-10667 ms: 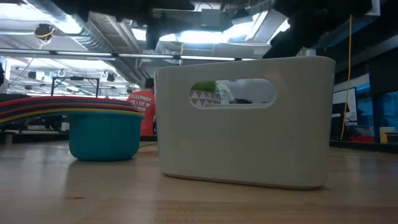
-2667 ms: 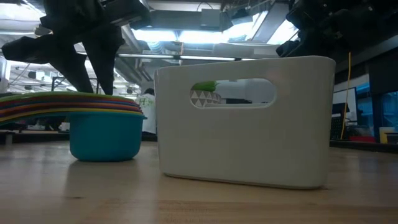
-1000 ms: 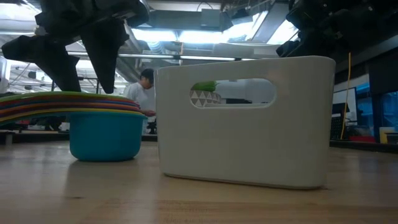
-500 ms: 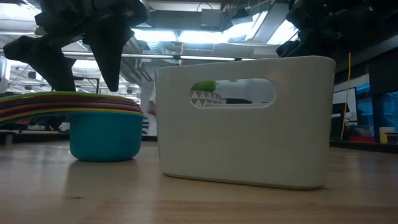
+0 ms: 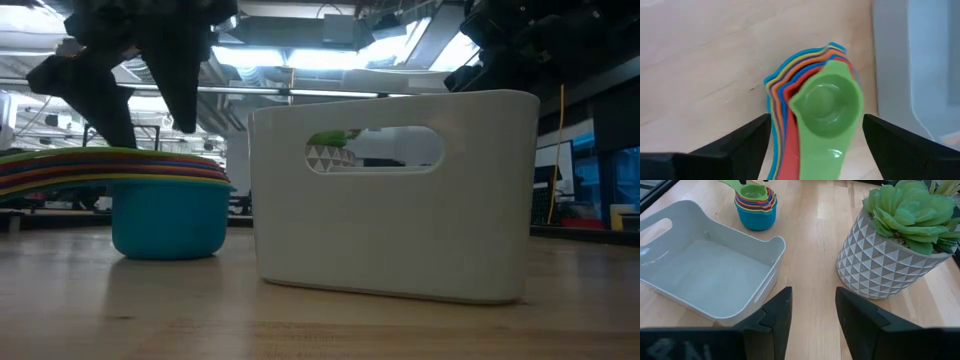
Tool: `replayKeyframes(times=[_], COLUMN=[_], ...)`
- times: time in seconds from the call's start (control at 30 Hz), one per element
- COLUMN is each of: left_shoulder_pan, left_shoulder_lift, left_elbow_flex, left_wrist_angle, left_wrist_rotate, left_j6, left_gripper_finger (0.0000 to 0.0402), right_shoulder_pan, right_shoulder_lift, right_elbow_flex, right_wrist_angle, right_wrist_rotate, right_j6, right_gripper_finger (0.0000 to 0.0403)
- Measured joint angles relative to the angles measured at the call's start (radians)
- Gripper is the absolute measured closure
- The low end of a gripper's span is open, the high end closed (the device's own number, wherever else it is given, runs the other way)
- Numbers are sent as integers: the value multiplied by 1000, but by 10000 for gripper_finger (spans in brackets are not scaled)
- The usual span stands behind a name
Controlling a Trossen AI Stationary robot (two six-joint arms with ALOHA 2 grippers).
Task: Nest measuring cups in basket
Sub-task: Put the stacked measuring cups into the bin
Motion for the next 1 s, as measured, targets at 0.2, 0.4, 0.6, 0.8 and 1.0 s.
replayKeyframes(times=[0.2, 0.4, 0.6, 0.8, 1.0], left_shoulder_pan=[11, 11, 11, 17, 36], left_shoulder_lift=[-37, -56, -55, -77, -81], left_elbow_flex=[1, 1, 1, 0, 0], left_wrist_angle=[28, 87, 96, 74, 27], left_wrist_rotate=[4, 17, 99, 253, 380], left_j6=[75, 130, 135, 232, 335], left_gripper_finger=[92, 95, 92, 95, 96], right_shoulder_pan=[0, 0, 0, 0, 0], right_shoulder_lift=[0, -1, -1, -1, -1], right_elbow_flex=[0, 0, 0, 0, 0], right_wrist_angle=[0, -1, 1, -1, -1], right_wrist_rotate=[0, 0, 0, 0, 0], right_j6=[2, 1, 0, 0, 0], right_gripper_finger=[247, 247, 247, 247, 247])
